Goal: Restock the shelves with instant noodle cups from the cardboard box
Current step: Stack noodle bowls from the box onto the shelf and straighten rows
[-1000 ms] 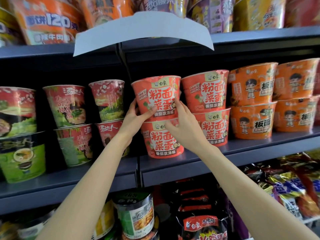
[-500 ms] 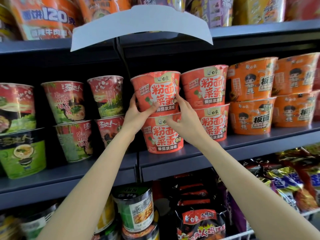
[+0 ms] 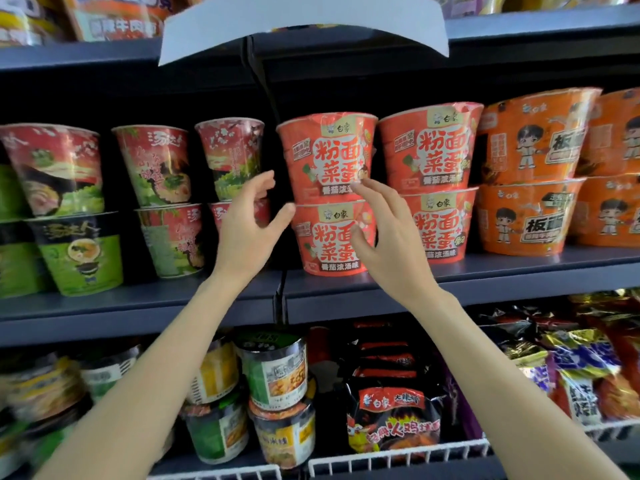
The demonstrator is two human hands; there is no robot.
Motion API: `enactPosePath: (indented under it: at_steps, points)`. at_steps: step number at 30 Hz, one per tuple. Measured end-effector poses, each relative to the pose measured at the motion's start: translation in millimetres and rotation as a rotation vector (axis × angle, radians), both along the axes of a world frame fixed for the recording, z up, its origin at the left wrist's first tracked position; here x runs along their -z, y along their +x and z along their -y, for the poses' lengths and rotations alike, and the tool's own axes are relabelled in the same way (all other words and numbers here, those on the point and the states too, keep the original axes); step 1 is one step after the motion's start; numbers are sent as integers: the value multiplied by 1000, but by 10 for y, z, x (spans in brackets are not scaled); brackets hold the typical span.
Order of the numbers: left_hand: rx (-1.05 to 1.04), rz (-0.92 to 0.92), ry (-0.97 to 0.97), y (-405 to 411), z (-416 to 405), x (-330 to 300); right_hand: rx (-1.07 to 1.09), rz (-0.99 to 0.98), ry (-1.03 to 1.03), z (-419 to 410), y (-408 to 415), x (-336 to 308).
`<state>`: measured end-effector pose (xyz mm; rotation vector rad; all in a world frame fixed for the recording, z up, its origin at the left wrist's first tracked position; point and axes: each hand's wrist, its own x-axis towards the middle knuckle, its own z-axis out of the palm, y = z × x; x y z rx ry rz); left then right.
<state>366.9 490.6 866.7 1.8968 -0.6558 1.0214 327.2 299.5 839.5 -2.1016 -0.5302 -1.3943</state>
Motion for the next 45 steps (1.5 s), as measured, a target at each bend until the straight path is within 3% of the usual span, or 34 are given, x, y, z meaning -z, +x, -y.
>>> enactPosePath:
  at_steps: [3, 5, 9, 13, 16, 25, 34, 42, 45]
  points:
    - [-297, 277, 149, -178, -343, 126, -132, 71, -22, -185, -147, 16]
    - [-372, 331, 183, -231, -570, 161, -254, 31, -6, -357, -204, 13]
    - [-306, 25, 160, -131, -906, 151, -343, -94, -2, -733, -115, 27]
    - [-139, -361, 154, 122, -993, 136, -284, -370, 35, -1052, 172, -23]
    - [-65, -452, 173, 312, -1004, 110, -216, -506, 61, -1248, 420, -63]
    - [8, -403, 263, 741, -1151, 48, -127, -577, 175, -1613, 859, -176]
    - [-75, -95, 319, 663, -1229, 66, -100, -489, 179, -1543, 488, -158]
    - [-67, -85, 320, 446, -1155, 94, -80, -476, 172, -1427, 333, -136]
    - [-79, -86, 309, 388, -1176, 70, 22, -429, 111, -1396, 260, -182]
